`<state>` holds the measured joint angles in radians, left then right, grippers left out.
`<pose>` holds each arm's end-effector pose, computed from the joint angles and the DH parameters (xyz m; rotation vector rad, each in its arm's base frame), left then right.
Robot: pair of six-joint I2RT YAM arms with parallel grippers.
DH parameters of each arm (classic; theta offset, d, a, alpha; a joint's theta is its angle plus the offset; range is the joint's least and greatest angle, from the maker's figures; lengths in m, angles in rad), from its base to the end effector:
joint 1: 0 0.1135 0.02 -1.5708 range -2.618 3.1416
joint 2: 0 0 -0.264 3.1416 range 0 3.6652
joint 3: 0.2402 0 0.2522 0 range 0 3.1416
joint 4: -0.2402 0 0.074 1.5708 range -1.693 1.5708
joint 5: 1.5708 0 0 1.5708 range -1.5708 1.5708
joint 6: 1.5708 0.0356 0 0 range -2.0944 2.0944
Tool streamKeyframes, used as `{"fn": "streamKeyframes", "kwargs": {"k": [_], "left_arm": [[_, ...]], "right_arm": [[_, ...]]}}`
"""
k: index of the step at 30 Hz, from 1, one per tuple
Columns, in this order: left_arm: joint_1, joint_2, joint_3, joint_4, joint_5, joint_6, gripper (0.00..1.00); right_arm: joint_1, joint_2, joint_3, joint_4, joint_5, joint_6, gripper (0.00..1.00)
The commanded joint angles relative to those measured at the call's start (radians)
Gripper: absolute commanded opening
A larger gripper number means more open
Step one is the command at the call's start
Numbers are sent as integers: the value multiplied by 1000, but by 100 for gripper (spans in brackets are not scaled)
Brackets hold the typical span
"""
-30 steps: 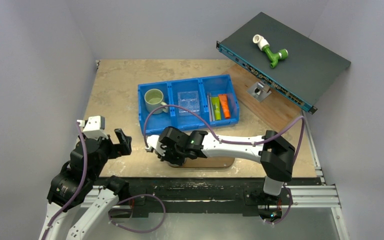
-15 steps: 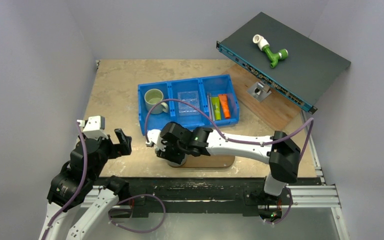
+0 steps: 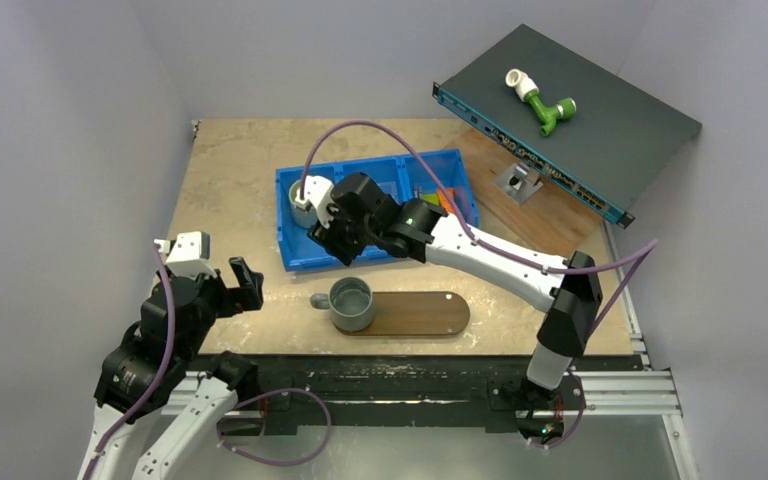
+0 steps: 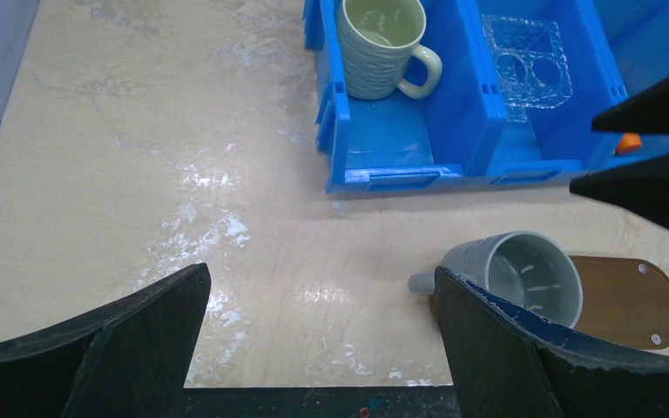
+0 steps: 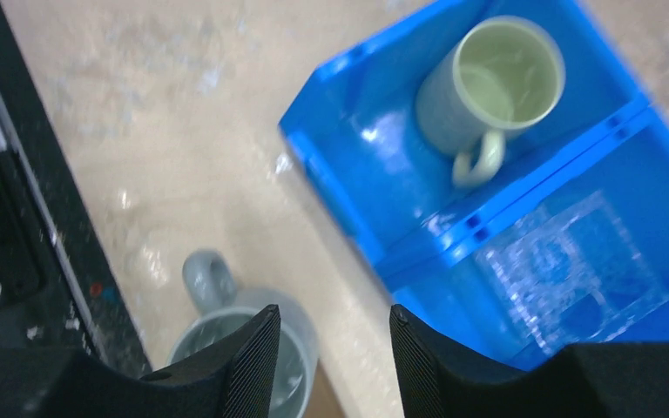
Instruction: Prepare toiletry sets of a toothbrush and toothpaste on the tray
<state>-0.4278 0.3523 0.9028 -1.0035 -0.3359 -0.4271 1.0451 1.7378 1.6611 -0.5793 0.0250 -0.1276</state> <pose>0.0470 -0.0086 0.3368 -0.2105 1.9918 -0.2091 0.2013 0.3452 0.3480 -1.2436 1.8974 0.4690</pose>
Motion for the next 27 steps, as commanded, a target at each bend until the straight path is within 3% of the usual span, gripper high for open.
{"fn": "streamKeyframes", "kwargs": {"k": [1, 12, 21, 27], "left_arm": [[0, 12, 5, 28, 4, 2, 100], [0, 8, 6, 26, -5, -2, 100], [0, 7, 4, 27, -3, 1, 100], [0, 6, 4, 29, -4, 1, 100]], "right_arm": [[1, 93, 159, -7, 41, -15, 53], [-79, 362, 518, -34, 5, 10, 59], [-101, 527, 658, -3, 73, -25, 60], [-106, 579, 658, 49, 58, -72, 55]]}}
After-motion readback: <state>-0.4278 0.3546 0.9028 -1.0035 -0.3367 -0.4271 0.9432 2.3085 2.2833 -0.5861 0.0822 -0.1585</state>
